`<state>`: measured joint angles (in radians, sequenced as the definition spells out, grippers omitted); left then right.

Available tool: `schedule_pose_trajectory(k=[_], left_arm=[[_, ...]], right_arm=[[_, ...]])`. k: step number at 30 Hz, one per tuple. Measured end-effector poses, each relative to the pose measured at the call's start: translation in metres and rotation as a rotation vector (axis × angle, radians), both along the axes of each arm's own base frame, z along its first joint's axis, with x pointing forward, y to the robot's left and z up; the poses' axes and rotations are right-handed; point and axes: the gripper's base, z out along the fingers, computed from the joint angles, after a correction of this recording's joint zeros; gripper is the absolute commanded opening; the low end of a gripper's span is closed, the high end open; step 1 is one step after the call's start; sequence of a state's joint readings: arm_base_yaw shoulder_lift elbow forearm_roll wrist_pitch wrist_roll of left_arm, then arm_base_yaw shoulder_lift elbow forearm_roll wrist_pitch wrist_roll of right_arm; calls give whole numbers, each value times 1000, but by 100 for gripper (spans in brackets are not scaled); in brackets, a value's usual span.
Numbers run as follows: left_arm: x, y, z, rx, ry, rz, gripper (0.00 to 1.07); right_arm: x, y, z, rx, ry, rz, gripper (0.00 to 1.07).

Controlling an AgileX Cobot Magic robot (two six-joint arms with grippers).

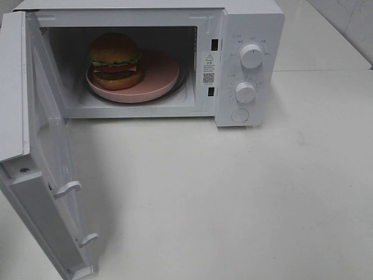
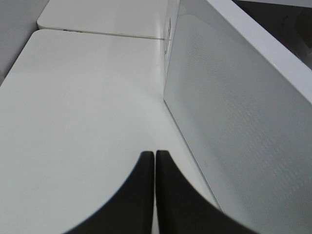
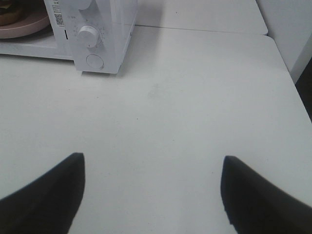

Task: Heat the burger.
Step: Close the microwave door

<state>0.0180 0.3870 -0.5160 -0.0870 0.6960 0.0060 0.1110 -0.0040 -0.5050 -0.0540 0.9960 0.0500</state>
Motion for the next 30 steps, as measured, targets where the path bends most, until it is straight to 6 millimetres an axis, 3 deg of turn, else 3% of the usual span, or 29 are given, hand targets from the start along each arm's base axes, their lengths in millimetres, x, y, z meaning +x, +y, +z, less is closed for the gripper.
schedule_pose_trajectory(k=[8, 17, 23, 30], left_arm=[[26, 2, -14, 1, -139, 24, 0], [39, 6, -38, 18, -324, 56, 0], [53, 8, -55, 33, -377, 73, 0], [68, 5, -60, 100, -398, 22, 0]], right_arm=[[0, 0, 0, 0, 0, 0, 76], [0, 0, 0, 0, 0, 0, 76], [0, 0, 0, 0, 0, 0, 76], [0, 0, 0, 0, 0, 0, 76]])
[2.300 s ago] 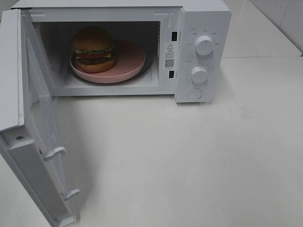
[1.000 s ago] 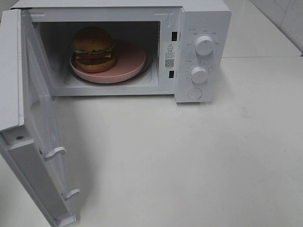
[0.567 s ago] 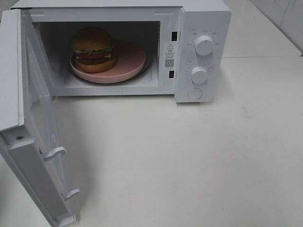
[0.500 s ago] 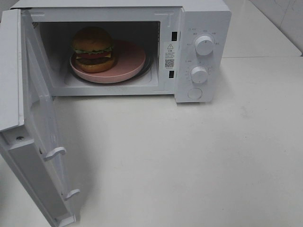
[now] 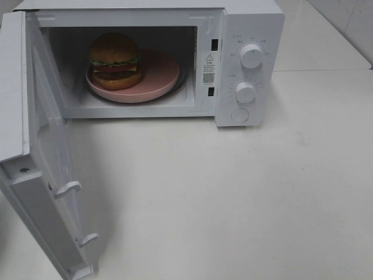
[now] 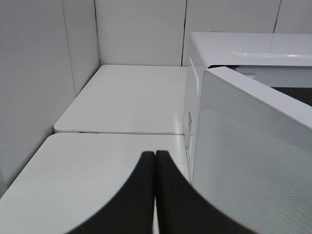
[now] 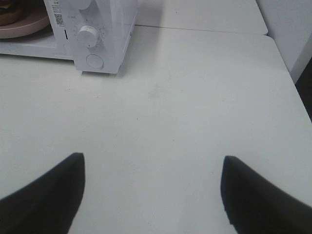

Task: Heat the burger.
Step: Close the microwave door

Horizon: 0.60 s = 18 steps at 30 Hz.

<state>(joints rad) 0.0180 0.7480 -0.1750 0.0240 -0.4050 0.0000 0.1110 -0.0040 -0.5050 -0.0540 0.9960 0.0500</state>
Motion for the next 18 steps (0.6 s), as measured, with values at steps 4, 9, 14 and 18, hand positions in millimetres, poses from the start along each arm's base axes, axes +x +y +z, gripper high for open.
schedule_pose_trajectory(k=[4, 9, 14, 18], left_arm=[[10, -6, -5, 29, 9, -67, 0], [24, -16, -20, 10, 58, -189, 0], [35, -27, -31, 20, 63, -317, 0], [40, -31, -39, 3, 86, -365, 0]], right_arm=[[0, 0, 0, 0, 0, 0, 76], [0, 0, 0, 0, 0, 0, 76], [0, 0, 0, 0, 0, 0, 76], [0, 0, 0, 0, 0, 0, 76]])
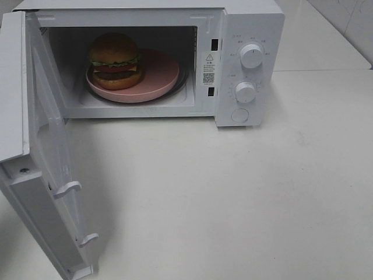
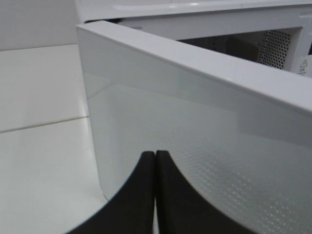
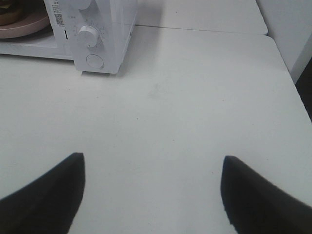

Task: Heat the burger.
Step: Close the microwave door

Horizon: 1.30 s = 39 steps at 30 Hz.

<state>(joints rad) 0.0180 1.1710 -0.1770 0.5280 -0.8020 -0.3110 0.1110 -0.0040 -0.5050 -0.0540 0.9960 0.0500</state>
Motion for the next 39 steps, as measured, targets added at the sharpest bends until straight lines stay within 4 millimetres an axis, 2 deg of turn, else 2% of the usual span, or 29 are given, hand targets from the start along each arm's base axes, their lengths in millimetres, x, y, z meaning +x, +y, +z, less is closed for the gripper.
schedule_pose_trajectory(k=[6, 15, 19, 29, 33, 39], left_arm=[[16, -8, -4, -77, 62, -85, 0], [23, -15, -11, -125, 87, -110, 0], [23, -30, -18, -100, 100, -151, 0], [29, -54, -28, -130, 140, -147, 0], [43, -74, -26, -152, 134, -179, 0], [57, -92, -23, -181, 115, -163, 0]], right_arm=[[0, 0, 0, 0, 0, 0, 76], [0, 0, 0, 0, 0, 0, 76], [0, 0, 0, 0, 0, 0, 76], [0, 0, 0, 0, 0, 0, 76], [0, 0, 0, 0, 0, 0, 76], [0, 0, 0, 0, 0, 0, 76]])
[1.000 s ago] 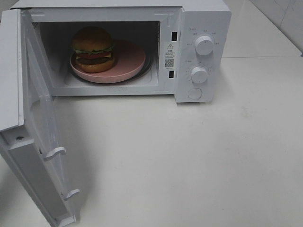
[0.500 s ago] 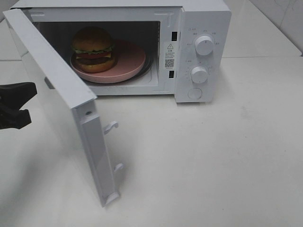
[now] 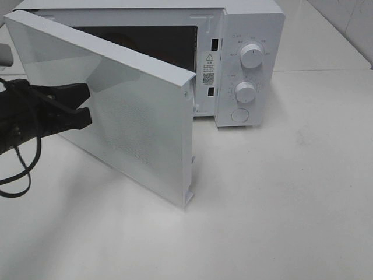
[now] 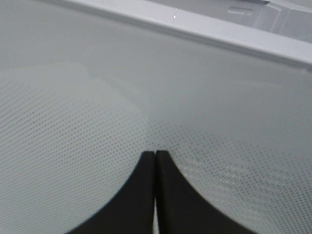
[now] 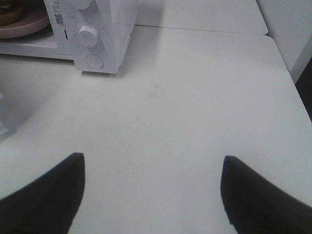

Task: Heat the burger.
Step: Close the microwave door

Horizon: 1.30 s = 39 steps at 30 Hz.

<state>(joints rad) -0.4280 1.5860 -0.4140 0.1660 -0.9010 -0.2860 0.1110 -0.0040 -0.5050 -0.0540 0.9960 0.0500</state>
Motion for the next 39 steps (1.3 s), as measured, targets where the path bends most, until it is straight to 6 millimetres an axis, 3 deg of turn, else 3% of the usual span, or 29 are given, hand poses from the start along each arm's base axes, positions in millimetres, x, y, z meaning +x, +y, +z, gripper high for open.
schedule_pose_trajectory(k=[15, 26, 39], left_arm=[[37, -69, 4, -25, -59, 78, 0], [72, -103, 6, -64, -84, 129, 0], [92, -139, 2, -47, -85, 58, 0]], right_arm=[[0, 0, 0, 0, 0, 0, 76], [0, 0, 0, 0, 0, 0, 76], [0, 0, 0, 0, 0, 0, 76]])
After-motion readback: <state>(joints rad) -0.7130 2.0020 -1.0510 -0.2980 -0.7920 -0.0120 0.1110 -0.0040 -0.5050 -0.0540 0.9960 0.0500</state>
